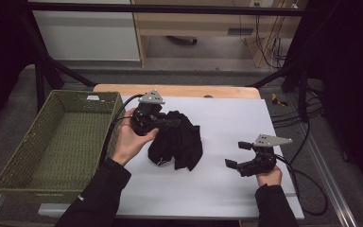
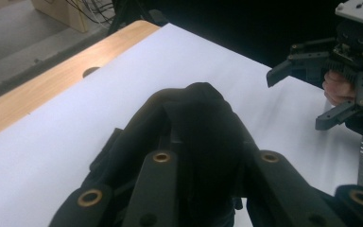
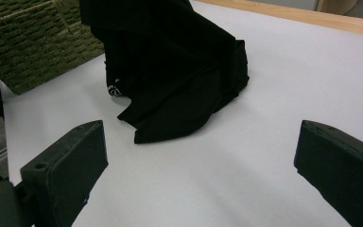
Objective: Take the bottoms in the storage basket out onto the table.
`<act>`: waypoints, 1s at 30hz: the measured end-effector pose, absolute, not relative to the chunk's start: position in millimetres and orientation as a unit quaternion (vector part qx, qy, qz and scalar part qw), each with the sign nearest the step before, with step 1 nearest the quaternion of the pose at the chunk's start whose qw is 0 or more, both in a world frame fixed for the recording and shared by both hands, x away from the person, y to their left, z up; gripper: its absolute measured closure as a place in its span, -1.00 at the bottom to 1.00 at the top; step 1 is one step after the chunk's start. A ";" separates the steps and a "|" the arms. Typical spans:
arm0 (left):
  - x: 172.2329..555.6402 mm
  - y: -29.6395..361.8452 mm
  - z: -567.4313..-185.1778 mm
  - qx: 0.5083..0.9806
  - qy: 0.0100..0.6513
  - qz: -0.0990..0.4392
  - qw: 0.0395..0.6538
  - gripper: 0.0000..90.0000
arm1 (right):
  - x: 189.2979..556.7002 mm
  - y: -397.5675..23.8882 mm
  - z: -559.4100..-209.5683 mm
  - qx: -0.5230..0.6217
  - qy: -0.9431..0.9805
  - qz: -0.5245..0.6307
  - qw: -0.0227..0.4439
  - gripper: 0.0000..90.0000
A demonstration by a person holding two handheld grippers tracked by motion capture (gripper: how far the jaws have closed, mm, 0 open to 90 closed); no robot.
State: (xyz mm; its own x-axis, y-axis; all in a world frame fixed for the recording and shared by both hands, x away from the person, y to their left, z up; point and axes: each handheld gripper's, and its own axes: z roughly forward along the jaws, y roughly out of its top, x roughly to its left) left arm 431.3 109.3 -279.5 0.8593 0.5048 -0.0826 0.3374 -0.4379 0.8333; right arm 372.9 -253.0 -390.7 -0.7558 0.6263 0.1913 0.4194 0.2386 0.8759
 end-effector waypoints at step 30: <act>433.5 100.1 -342.1 0.863 0.266 0.059 0.426 0.72 | 372.7 -253.1 -390.6 0.333 0.782 0.518 0.099 -0.91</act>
